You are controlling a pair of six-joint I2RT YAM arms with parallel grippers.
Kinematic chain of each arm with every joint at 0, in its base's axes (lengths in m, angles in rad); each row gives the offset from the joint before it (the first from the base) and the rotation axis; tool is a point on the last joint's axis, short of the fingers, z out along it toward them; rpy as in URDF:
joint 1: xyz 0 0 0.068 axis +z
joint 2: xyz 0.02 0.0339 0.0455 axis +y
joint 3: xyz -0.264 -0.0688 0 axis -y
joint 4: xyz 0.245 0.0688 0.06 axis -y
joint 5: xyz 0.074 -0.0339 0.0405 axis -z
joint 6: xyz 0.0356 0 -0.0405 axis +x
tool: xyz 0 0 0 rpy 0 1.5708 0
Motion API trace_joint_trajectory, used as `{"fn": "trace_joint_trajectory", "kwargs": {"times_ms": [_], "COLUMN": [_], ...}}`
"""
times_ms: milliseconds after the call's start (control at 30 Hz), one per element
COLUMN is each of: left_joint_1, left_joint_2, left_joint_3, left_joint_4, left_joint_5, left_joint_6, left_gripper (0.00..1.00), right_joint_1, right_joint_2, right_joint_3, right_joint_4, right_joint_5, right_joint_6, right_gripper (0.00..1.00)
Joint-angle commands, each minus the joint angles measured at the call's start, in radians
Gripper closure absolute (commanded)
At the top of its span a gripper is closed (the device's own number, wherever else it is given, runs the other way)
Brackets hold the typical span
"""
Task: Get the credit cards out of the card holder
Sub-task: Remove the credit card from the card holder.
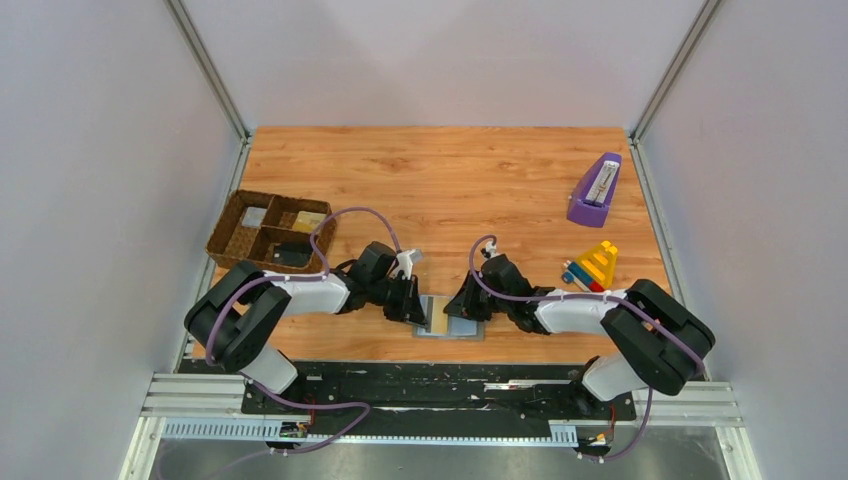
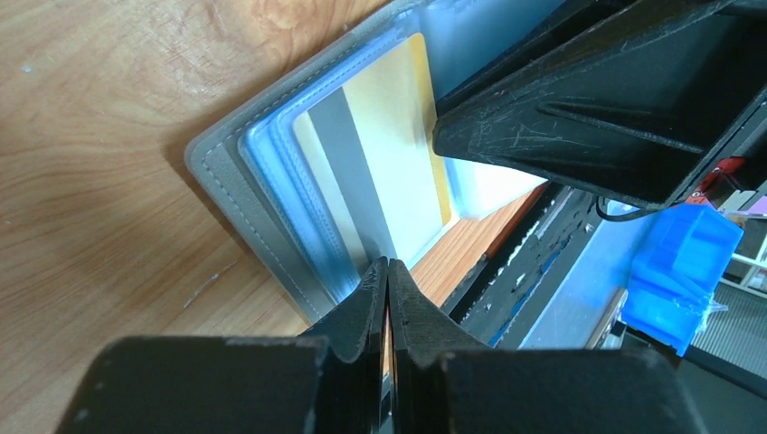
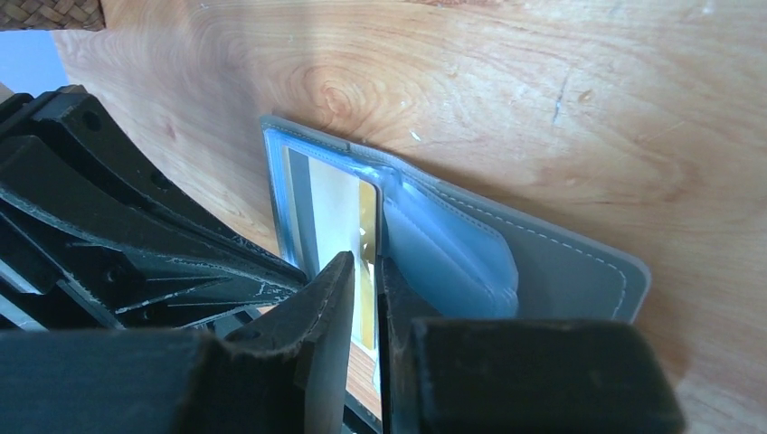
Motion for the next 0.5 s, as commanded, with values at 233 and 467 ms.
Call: {"fn": "trace_joint_trajectory", "kwargs": {"times_ms": [233, 467], "left_joint_1": [-0.008, -0.008], "left_joint_2": [0.02, -0.088], "left_joint_3": [-0.023, 0.004], "left_joint_4": [0.005, -0.075], "left_joint_5": [-0.012, -0.053], "left_joint_6": [0.01, 0.001], "left_gripper": [0.91, 0.82], "right_joint_1": [-0.002, -0.009], "right_joint_2": [0.024, -0.004], "right_joint_3": [-0.042, -0.052], "right_joint_4": [0.158, 0.142], "right_joint_5": [-0.067, -0.058], "right_joint_6": [0.019, 0.004], "right_gripper": [1.0, 1.0]}}
